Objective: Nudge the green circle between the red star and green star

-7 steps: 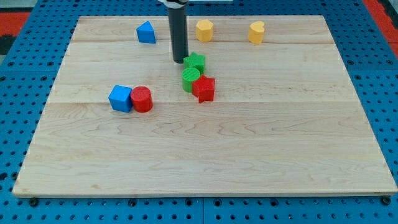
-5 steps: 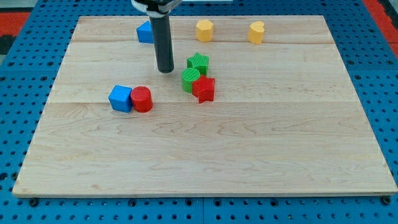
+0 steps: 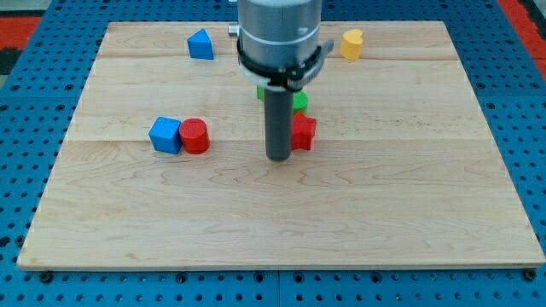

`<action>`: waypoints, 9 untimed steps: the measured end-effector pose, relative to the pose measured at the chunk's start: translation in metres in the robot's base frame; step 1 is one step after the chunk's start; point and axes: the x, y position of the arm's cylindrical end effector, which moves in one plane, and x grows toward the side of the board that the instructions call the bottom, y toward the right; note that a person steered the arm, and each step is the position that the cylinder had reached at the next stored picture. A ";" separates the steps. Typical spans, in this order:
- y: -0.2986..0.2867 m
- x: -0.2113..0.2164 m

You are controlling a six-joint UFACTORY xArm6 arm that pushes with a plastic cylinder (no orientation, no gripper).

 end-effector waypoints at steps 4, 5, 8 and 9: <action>0.071 -0.087; 0.066 -0.117; 0.031 -0.114; 0.043 -0.141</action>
